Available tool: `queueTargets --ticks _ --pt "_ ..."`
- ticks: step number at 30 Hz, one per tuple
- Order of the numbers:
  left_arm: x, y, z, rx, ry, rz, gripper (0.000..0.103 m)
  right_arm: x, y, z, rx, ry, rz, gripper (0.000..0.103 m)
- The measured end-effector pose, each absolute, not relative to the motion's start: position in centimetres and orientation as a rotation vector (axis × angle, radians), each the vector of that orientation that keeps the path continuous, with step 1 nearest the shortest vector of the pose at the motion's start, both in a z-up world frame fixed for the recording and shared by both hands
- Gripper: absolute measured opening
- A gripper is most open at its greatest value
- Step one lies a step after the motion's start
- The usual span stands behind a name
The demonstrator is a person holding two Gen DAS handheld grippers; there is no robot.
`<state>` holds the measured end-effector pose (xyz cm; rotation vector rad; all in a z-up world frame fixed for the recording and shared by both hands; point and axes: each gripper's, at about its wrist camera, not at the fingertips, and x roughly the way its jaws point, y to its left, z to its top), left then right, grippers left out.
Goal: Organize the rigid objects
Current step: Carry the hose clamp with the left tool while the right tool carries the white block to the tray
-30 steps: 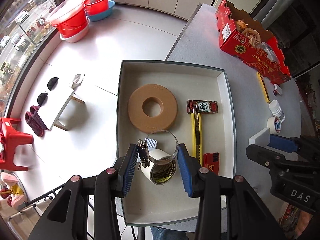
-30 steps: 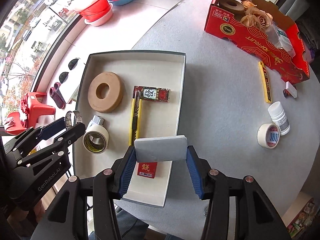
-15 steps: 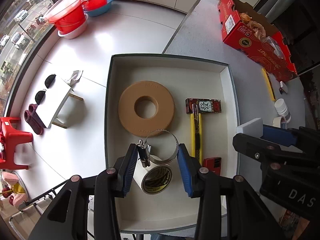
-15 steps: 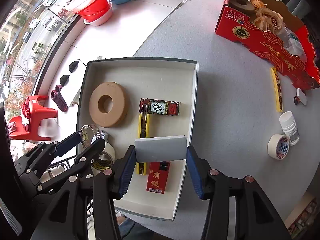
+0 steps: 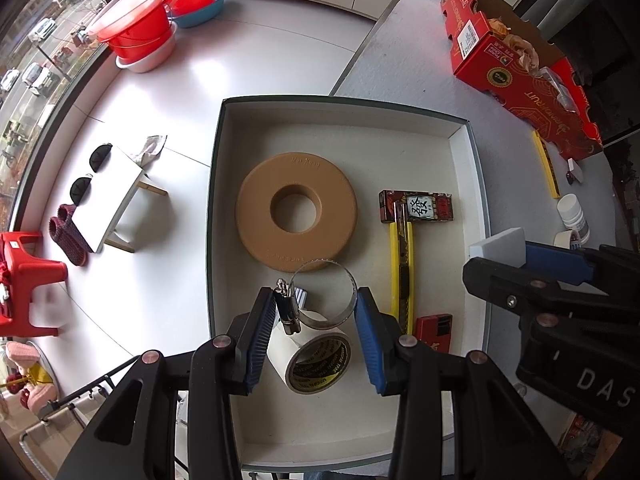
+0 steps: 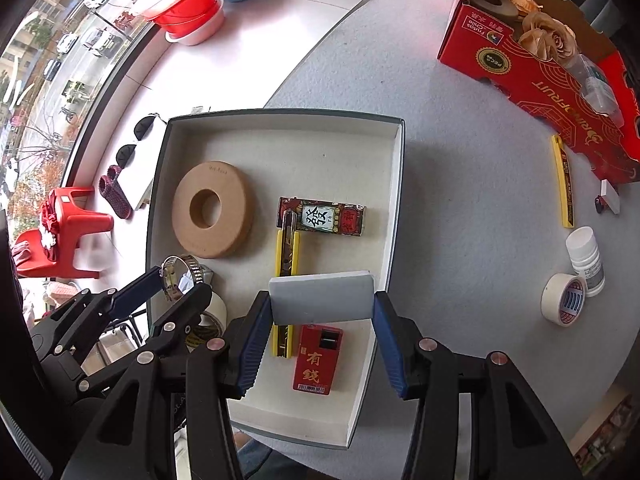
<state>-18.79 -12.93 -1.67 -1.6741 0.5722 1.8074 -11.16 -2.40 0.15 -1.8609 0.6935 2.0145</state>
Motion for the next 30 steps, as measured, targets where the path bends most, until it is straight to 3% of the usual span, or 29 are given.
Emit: queueTargets --ticks 30 --pt "-19.0 -10.6 -3.7 -1.661 0.656 1.801 0.045 -14.1 0.1 -2.5 -1.835 0.775 2.008 0.052"
